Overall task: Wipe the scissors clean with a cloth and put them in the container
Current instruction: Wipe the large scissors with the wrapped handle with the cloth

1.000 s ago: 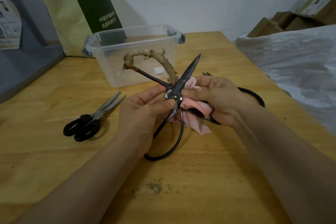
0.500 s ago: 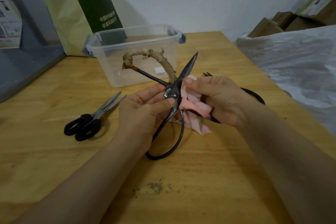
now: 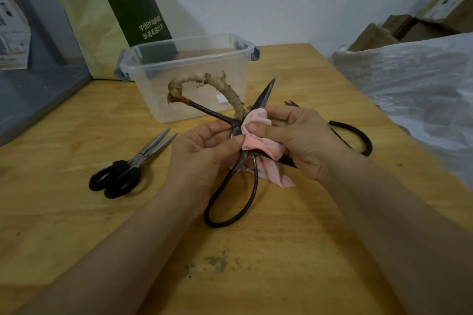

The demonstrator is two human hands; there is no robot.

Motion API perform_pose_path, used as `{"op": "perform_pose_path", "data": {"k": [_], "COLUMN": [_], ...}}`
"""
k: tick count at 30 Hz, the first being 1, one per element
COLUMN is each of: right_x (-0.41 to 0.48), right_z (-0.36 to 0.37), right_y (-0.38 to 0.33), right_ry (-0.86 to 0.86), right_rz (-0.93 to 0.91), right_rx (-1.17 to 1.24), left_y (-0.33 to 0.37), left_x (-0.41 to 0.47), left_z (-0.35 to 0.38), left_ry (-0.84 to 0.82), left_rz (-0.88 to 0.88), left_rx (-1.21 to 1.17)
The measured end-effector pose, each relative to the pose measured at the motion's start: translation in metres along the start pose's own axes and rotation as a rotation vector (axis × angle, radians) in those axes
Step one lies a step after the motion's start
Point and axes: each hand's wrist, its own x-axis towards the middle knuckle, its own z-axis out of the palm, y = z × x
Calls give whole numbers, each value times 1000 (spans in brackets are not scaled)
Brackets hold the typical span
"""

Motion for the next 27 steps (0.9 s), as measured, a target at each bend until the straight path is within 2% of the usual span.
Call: {"op": "perform_pose_path", "data": {"k": [8, 14, 16, 20, 27], "right_x": [5, 2, 2, 5, 5], "right_z": [5, -2, 0, 4, -5], "right_y": [3, -3, -1, 3, -3], "right_ry": [135, -15, 34, 118, 89], "right_rz": [18, 64, 45, 38, 116], "right_rx": [40, 35, 11, 112, 136], "left_y": [-1, 1, 1, 0, -3], "left_x": [2, -2, -2, 0, 1], "left_z": [0, -1, -1, 0, 1], "left_ry": [-16, -43, -52, -19, 26], "left_rz": [12, 39, 38, 37, 16], "left_rx": [31, 19, 24, 3, 33]}}
